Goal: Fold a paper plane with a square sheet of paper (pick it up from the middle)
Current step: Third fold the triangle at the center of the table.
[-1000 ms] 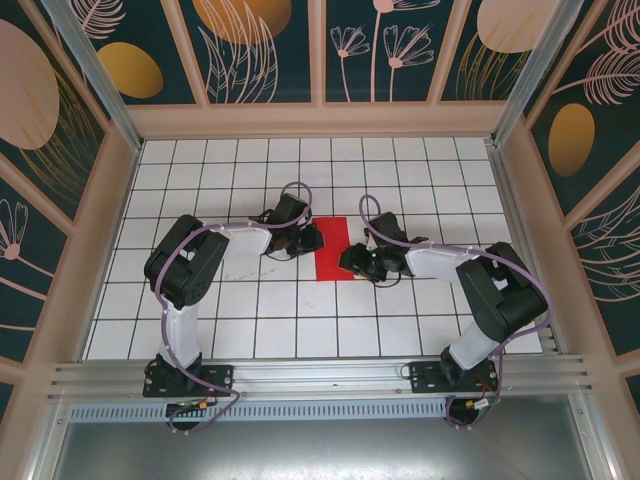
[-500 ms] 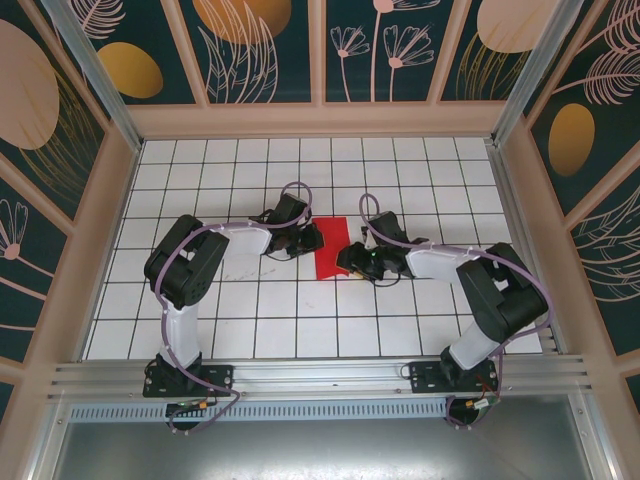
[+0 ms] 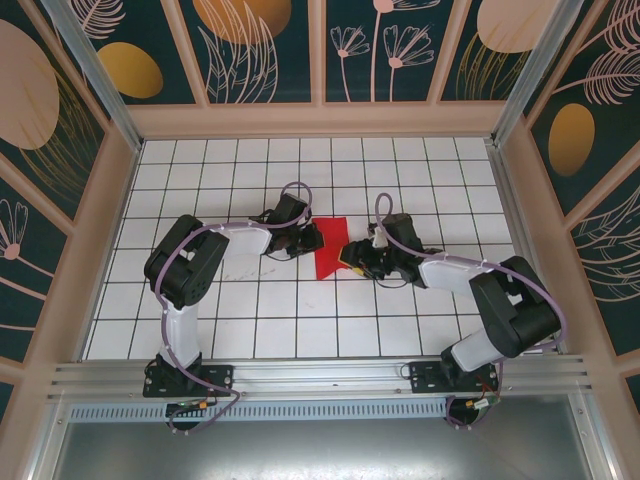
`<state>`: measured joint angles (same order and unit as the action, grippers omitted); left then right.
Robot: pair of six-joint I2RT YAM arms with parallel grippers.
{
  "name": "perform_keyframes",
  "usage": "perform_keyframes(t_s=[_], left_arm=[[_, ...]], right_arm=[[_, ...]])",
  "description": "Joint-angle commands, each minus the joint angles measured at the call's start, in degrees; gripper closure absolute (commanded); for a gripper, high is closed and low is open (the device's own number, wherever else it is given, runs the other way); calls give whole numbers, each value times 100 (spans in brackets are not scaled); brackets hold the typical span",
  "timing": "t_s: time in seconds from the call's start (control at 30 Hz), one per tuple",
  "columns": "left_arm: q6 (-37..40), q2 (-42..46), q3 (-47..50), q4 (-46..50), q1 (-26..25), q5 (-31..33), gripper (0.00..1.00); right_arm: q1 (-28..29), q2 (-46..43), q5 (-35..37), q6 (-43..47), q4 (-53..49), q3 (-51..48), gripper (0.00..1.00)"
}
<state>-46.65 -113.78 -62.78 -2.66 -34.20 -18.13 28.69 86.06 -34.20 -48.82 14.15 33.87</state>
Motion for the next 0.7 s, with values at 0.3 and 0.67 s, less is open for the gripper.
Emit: perform_keyframes(t_s=[0.3, 0.67], left_arm=[[-19, -303, 207, 433, 0, 222, 87], [-11, -293, 205, 451, -4, 213, 87]], right_arm=[[-102, 323, -178, -409, 1137, -249, 56], [-222, 814, -274, -474, 1541, -119, 55]])
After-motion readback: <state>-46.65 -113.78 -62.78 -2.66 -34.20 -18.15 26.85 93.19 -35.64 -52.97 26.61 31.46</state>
